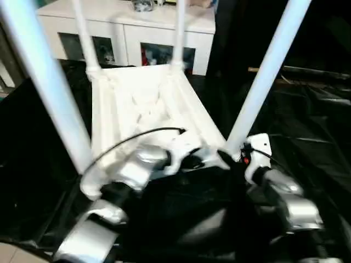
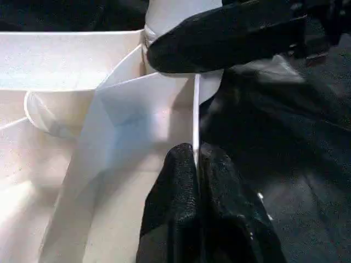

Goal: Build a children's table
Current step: Rotate leg to tighten

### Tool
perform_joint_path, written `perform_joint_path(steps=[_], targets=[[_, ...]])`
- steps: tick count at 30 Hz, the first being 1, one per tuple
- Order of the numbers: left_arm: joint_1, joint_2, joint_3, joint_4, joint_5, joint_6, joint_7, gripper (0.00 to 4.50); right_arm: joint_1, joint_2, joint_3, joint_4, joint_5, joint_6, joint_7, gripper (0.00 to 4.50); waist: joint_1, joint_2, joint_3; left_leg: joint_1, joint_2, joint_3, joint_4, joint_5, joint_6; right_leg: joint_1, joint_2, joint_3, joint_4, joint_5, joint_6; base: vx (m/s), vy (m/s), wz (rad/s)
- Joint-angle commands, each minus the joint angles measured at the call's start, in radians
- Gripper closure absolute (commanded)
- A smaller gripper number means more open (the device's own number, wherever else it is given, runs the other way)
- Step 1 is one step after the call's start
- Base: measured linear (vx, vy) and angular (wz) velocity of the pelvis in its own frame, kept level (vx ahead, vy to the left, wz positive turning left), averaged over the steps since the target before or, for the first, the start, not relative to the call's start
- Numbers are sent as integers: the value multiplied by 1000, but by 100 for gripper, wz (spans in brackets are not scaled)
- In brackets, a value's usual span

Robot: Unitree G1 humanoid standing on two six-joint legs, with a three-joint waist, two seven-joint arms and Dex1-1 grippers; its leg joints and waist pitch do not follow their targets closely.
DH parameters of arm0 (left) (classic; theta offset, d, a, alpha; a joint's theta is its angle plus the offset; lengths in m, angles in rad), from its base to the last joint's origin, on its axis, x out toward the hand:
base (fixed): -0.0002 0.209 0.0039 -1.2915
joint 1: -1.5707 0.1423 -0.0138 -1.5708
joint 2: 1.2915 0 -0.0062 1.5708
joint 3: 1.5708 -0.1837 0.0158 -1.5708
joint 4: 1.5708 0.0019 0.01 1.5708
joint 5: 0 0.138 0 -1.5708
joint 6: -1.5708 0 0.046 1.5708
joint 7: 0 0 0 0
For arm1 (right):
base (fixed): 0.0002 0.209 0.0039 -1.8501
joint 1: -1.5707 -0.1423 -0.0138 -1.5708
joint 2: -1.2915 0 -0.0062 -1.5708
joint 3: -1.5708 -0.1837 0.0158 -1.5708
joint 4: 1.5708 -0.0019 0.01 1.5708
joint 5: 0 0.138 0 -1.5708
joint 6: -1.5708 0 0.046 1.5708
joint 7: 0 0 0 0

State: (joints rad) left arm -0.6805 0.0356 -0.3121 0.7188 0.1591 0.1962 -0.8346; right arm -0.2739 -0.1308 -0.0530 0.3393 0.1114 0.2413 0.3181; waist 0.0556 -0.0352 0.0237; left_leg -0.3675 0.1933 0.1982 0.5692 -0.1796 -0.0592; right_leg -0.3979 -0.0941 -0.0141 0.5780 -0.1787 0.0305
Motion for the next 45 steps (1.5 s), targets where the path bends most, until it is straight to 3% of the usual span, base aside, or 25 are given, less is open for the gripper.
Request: perform_joint_path(steps=[1, 3, 5, 6, 7, 10, 11, 12, 14, 17, 19, 24, 27, 32, 33, 45], targets=[[13, -69, -65, 39, 7, -23, -2, 450, -7, 54, 112, 32, -50, -6, -11, 178, -1, -4, -40, 9, 27, -17, -75, -298, -4, 24, -31, 13, -75, -293, -157, 0, 0, 0], [15, -68, -61, 39, 4, -23, -5, 450, -6, 49, 130, 31, -62, -26, 2, 178, -1, -3, -40, 11, 27, -17, -76, -313, -3, 24, -32, 13, -76, -293, -156, 0, 0, 0], [16, -61, -52, 40, -2, -26, -16, 450, 1, 53, 128, 11, -27, -37, 55, 178, -1, -4, -38, 11, 27, -18, -76, -338, 3, 23, -33, 14, -79, -321, -151, 0, 0, 0], [15, -52, -45, 42, -9, -29, -27, 450, 6, 60, 100, -15, 32, -12, 97, 122, -1, -6, -38, 12, 27, -17, -77, -346, 8, 23, -34, 14, -81, -332, -149, 0, 0, 0], [15, -46, -42, 41, -12, -32, -35, 450, 6, 55, 94, -23, 46, 5, 111, 108, 0, -6, -38, 12, 28, -18, -76, -346, 10, 23, -34, 15, -81, -336, -149, 0, 0, 0], [21, -8, -39, 23, -26, -47, -97, 450, 4, -16, 114, -26, 23, -2, 189, 102, 3, -4, -39, 10, 29, -19, -77, -328, 13, 26, -34, 14, -79, -312, -152, 0, 0, 0], [21, -8, -39, 23, -26, -47, -97, 450, 4, -16, 114, -26, 23, -2, 189, 73, 3, -5, -40, 10, 29, -18, -76, -324, 16, 26, -33, 14, -78, -302, -155, 0, 0, 0], [28, 12, -34, 10, -37, -49, -135, 450, 8, -50, 115, -39, 33, 5, 252, 73, 2, -6, -39, 5, 28, -17, -75, -308, 23, 30, -34, 14, -75, -281, -163, 0, 0, 0], [35, 30, -30, 1, -47, -58, -168, 450, 18, -83, 119, -64, 56, 12, 321, 59, 4, -6, -39, 7, 29, -15, -73, -301, 34, 29, -35, 15, -75, -272, -169, 0, 0, 0], [63, 107, -17, -36, -86, -121, -295, 450, 65, -224, 122, -163, 148, 38, 558, 59, 13, -10, -39, 7, 33, -15, -72, -282, 56, 36, -36, 15, -72, -256, -179, 0, 0, 0], [72, 128, -14, -57, -102, -117, -333, 450, 74, -261, 125, -169, 147, 36, 600, 59, 12, -7, -38, 5, 35, -15, -72, -281, 70, 33, -37, 15, -69, -243, -188, 0, 0, 0], [95, 197, -21, -111, -138, -74, -451, 450, 88, -347, 133, -168, 130, -2, 707, 59, 13, -7, -39, 8, 38, -14, -72, -277, 56, 30, -39, 15, -65, -254, -207, 0, 0, 0], [111, 235, -26, -140, -152, -53, -515, 450, 84, -377, 145, -168, 118, -21, 728, 59, 10, -8, -40, 8, 36, -12, -70, -255, 58, 30, -37, 15, -60, -209, -221, 0, 0, 0], [121, 252, -21, -153, -152, -54, -529, 450, 68, -376, 175, -146, 93, -33, 731, 59, 9, -10, -41, 9, 35, -9, -65, -228, 70, 32, -35, 15, -55, -160, -238, 0, 0, 0], [121, 253, -20, -155, -151, -53, -523, 450, 57, -363, 178, -129, 85, -36, 720, 59, 10, -15, -40, 8, 34, -9, -65, -231, 71, 32, -37, 15, -56, -184, -236, 0, 0, 0], [128, 252, -24, -177, -153, -35, -506, 450, 43, -335, 204, -95, 82, -48, 712, 148, 8, -15, -40, 9, 34, -9, -64, -224, 66, 33, -36, 15, -53, -171, -239, 0, 0, 0]])
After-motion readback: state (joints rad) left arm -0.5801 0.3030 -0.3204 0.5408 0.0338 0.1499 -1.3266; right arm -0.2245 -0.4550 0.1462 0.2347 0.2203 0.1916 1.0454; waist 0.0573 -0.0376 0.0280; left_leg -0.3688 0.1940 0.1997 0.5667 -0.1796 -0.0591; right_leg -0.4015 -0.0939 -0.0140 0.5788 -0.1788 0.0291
